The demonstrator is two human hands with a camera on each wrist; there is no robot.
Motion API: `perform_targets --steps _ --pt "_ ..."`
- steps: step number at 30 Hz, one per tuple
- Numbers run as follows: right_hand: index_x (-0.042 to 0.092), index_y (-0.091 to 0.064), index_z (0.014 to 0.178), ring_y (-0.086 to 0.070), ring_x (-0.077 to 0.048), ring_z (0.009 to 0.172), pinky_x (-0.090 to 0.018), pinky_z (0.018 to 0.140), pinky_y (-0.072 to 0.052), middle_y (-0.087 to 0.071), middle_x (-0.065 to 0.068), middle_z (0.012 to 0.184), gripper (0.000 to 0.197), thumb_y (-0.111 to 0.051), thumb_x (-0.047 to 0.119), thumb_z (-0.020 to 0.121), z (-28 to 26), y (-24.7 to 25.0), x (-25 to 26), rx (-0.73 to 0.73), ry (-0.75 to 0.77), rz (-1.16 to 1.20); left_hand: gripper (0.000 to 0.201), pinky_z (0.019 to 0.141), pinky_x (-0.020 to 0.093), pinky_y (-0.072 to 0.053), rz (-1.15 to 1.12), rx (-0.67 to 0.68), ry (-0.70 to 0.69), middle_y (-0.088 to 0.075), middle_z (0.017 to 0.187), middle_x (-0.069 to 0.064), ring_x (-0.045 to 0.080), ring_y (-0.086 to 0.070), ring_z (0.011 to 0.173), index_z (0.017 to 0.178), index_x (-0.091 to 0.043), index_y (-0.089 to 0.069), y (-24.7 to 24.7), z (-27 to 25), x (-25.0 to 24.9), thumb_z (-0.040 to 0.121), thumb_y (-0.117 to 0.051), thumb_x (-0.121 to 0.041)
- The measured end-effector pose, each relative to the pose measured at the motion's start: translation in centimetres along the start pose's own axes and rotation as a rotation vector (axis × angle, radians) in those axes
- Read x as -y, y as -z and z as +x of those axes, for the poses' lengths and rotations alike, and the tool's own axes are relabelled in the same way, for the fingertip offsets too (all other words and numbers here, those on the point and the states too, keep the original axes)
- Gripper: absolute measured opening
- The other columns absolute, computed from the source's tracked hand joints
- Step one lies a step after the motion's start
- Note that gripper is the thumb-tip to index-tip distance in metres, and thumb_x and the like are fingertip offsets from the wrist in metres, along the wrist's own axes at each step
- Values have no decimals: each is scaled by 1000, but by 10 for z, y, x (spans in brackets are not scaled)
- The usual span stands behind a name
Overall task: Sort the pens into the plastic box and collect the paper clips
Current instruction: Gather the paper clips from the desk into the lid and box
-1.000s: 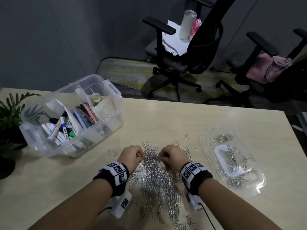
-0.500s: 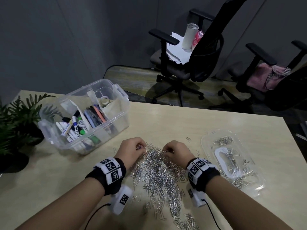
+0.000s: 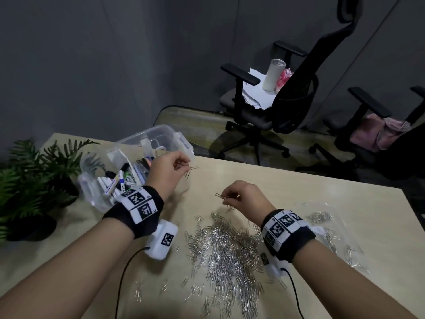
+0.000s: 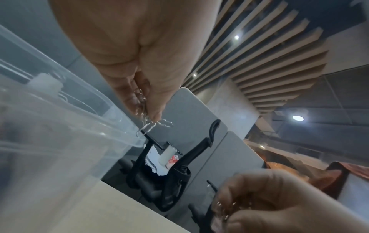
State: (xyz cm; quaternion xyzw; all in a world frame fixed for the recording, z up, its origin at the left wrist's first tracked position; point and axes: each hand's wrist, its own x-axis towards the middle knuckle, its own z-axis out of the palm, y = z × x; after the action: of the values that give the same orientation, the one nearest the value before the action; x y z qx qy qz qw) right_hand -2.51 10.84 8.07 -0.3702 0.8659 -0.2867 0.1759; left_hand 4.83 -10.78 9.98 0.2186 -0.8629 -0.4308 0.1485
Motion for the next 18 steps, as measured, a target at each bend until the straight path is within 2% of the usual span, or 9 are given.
perform_targets --steps 4,8,12,16,18 --pt "12 -72 94 -57 -15 80 -21 77 -44 -56 4 87 13 -73 13 81 21 7 13 -44 37 5 11 75 21 -46 63 -51 27 -63 84 -2 10 -57 76 88 -13 -67 -3 23 12 81 -71 -5" --pt "11 -72 92 -56 -14 78 -22 76 -44 -56 3 85 12 -74 12 80 44 13 27 -102 65 29 9 84 27 -48 136 74 81 -57 85 -4 16 -60 85 94 -9 -68 -5 36 23 85 -67 -10" --pt "11 -72 91 -53 -12 76 -19 75 -40 -56 2 84 12 -74 12 79 68 15 46 -141 104 31 10 74 21 -47 110 125 98 -64 94 2 15 -61 84 97 -12 -68 7 40 26 91 -60 -14" --pt "12 -73 92 -52 -10 77 -17 75 -38 -54 6 84 13 -74 12 79 98 7 65 -177 126 54 17 76 38 -57 -64 108 177 -66 96 3 18 -66 86 98 -14 -64 24 38 22 95 -49 -8" --pt "12 -73 92 -52 -10 76 -18 74 -38 -53 6 84 13 -74 12 79 113 -1 74 -195 123 74 19 74 40 -57 -139 104 201 -65 98 4 17 -66 83 100 -15 -61 30 36 20 97 -44 -7"
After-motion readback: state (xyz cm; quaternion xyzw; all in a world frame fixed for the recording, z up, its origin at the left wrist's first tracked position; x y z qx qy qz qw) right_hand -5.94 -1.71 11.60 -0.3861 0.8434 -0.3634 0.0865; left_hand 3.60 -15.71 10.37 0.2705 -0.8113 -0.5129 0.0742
